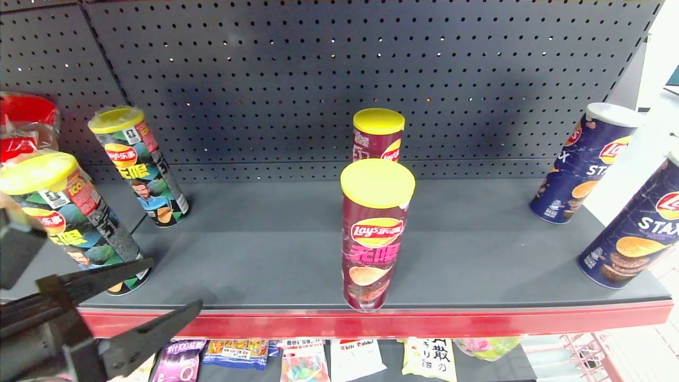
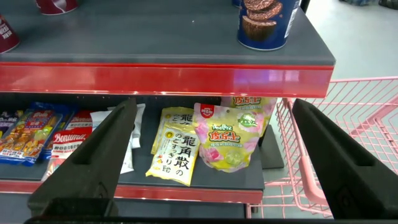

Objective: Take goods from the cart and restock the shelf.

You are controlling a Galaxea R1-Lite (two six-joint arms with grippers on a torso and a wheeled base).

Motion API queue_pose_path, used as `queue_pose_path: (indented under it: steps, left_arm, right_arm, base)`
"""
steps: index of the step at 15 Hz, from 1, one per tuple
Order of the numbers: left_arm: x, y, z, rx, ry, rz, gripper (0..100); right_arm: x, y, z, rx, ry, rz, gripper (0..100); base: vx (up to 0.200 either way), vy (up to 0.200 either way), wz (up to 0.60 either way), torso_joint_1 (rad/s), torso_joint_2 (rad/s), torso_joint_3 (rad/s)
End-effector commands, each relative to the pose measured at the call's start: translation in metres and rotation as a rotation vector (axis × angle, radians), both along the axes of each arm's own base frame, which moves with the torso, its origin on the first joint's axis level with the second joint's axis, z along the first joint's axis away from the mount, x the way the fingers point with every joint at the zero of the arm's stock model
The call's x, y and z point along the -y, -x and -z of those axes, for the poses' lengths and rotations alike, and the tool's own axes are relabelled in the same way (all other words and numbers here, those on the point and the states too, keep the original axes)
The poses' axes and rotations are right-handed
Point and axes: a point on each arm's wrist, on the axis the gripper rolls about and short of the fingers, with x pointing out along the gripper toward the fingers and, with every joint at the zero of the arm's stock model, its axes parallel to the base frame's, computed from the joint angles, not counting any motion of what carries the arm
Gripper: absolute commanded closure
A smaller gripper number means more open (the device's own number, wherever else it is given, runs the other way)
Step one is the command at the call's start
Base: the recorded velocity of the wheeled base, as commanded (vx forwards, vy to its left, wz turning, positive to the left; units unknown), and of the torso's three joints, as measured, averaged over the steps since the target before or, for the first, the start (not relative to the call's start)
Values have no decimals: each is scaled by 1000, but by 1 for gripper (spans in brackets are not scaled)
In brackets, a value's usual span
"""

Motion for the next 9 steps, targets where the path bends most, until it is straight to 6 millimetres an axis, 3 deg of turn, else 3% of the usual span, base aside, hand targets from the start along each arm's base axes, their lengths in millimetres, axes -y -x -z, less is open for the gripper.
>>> queue_pose_path:
  steps: [1,6,9]
  left_arm:
    - [25,-51,18,-150,-33,99,0]
    - [50,-86,36,-171,-149,268,0]
    - [72,-99,36,-169,-141,365,0]
  right_arm:
    - [0,0,0,0,0,-1,0]
    - [0,0,0,0,0,-1,0]
    - [0,0,0,0,0,-1,0]
  base:
    - [0,0,0,0,0,0]
    - [0,0,0,0,0,0]
    - [0,0,0,0,0,0]
